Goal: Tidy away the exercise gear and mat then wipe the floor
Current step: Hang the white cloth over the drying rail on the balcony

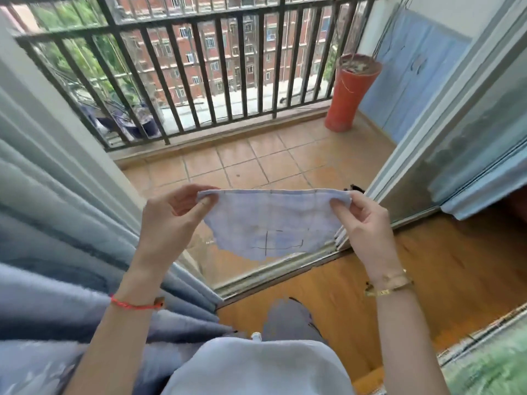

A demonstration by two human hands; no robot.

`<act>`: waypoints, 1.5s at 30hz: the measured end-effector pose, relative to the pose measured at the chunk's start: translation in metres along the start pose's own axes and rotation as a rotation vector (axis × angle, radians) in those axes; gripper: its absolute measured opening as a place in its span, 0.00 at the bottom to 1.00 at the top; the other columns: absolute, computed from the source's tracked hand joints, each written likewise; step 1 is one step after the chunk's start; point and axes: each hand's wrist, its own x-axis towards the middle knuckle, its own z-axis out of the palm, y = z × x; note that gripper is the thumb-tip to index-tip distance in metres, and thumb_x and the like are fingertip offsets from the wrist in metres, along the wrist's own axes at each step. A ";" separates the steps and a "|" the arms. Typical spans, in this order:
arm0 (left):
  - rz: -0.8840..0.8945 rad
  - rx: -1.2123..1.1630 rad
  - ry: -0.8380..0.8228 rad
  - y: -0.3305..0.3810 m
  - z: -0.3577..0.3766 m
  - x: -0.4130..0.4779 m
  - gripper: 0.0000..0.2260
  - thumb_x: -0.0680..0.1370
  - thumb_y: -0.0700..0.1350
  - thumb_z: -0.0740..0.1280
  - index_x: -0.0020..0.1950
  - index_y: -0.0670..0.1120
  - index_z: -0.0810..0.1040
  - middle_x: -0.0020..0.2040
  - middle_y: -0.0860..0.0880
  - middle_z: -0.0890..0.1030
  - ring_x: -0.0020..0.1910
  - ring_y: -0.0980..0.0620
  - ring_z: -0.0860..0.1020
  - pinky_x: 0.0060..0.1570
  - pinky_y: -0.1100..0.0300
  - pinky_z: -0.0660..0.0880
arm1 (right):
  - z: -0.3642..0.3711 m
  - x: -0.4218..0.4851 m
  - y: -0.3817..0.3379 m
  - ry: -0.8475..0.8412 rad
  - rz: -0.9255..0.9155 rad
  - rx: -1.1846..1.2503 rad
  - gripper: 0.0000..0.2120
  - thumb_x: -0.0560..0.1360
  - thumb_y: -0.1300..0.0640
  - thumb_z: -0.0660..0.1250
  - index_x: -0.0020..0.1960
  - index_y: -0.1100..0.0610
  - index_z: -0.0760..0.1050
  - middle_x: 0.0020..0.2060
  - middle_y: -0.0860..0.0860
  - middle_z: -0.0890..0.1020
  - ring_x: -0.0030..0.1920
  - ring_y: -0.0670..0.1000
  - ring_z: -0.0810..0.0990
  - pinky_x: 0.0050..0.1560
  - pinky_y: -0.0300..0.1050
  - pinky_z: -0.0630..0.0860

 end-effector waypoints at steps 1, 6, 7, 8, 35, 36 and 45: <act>0.004 -0.005 -0.002 -0.001 0.001 0.013 0.08 0.76 0.38 0.73 0.48 0.51 0.86 0.45 0.55 0.87 0.46 0.58 0.84 0.49 0.67 0.77 | 0.003 0.014 0.000 -0.001 0.000 0.001 0.05 0.79 0.56 0.66 0.48 0.54 0.81 0.35 0.46 0.82 0.39 0.42 0.78 0.39 0.31 0.73; 0.017 -0.012 0.011 -0.011 0.011 0.079 0.11 0.76 0.36 0.72 0.46 0.53 0.85 0.42 0.59 0.87 0.44 0.62 0.83 0.47 0.70 0.76 | 0.017 0.086 0.003 -0.035 0.005 0.001 0.07 0.80 0.57 0.66 0.47 0.56 0.81 0.38 0.54 0.83 0.39 0.45 0.78 0.40 0.40 0.73; 0.011 -0.017 0.021 -0.014 0.014 0.097 0.10 0.77 0.36 0.72 0.46 0.52 0.85 0.42 0.58 0.87 0.44 0.62 0.83 0.47 0.71 0.76 | 0.019 0.105 0.004 -0.043 0.003 0.000 0.06 0.80 0.57 0.66 0.47 0.56 0.81 0.39 0.55 0.83 0.40 0.46 0.79 0.40 0.41 0.73; 0.005 -0.020 0.030 -0.016 0.018 0.113 0.09 0.77 0.36 0.72 0.47 0.51 0.85 0.43 0.57 0.87 0.44 0.62 0.83 0.47 0.71 0.76 | 0.021 0.124 0.005 -0.051 0.001 -0.004 0.06 0.80 0.57 0.66 0.47 0.56 0.81 0.39 0.55 0.83 0.40 0.46 0.79 0.40 0.43 0.73; 0.088 -0.059 0.027 -0.024 0.184 0.574 0.05 0.73 0.44 0.76 0.44 0.54 0.85 0.40 0.53 0.86 0.38 0.59 0.81 0.41 0.68 0.77 | -0.006 0.576 0.028 0.083 0.001 -0.015 0.05 0.79 0.63 0.66 0.49 0.63 0.81 0.40 0.51 0.84 0.38 0.39 0.80 0.39 0.28 0.73; 0.104 -0.058 0.011 -0.025 0.189 0.596 0.04 0.73 0.45 0.76 0.44 0.55 0.85 0.41 0.50 0.86 0.38 0.57 0.80 0.39 0.66 0.77 | -0.005 0.592 0.029 0.118 -0.004 -0.013 0.06 0.79 0.63 0.66 0.50 0.64 0.80 0.41 0.52 0.84 0.39 0.40 0.80 0.39 0.28 0.74; 0.260 -0.015 -0.223 -0.021 0.246 0.777 0.03 0.75 0.47 0.75 0.47 0.50 0.86 0.40 0.47 0.85 0.34 0.48 0.77 0.34 0.57 0.74 | 0.003 0.713 0.035 0.457 -0.008 -0.070 0.06 0.79 0.60 0.66 0.50 0.62 0.81 0.45 0.61 0.84 0.41 0.45 0.78 0.41 0.32 0.73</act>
